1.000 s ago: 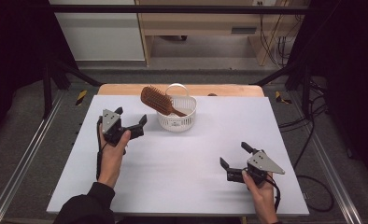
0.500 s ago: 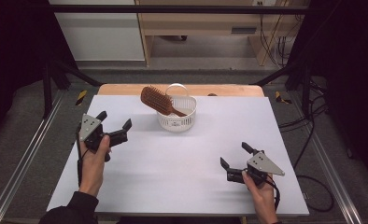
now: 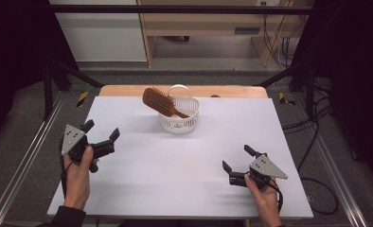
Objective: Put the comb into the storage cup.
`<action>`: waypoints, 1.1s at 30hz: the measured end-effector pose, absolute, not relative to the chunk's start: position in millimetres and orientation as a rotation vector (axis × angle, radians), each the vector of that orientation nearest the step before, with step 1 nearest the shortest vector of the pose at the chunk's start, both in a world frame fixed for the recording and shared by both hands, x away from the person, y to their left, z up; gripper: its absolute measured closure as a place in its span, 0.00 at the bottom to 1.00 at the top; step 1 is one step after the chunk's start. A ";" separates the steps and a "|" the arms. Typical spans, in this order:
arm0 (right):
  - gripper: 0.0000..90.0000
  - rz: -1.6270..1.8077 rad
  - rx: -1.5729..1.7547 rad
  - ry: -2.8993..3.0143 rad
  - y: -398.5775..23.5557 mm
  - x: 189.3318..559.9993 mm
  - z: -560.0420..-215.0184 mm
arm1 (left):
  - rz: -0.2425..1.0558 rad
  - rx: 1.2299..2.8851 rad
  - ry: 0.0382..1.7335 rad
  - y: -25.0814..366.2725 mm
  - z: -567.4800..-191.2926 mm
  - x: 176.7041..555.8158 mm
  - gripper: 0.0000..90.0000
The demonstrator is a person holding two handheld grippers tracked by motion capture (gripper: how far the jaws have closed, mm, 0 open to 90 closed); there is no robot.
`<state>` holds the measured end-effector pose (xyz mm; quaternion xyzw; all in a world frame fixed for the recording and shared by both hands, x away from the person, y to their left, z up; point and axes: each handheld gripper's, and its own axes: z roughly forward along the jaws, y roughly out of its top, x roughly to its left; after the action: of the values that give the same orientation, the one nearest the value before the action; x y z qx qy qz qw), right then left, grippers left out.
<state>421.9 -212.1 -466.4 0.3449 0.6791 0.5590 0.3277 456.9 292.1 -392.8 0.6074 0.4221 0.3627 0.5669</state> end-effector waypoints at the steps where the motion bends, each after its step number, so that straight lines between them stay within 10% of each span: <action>1: 0.04 1.464 0.902 1.777 -211.9 422.0 -466.5 | 0.852 1.424 0.996 294.3 -394.0 455.3 0.02; 33: 0.03 1.465 0.871 1.767 -231.3 417.6 -452.7 | 0.841 1.454 0.926 318.1 -426.1 411.6 0.01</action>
<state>417.6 -231.3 -452.7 0.3340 0.6779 0.5618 0.3366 411.6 318.1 -426.1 0.6207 0.3951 0.3590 0.5742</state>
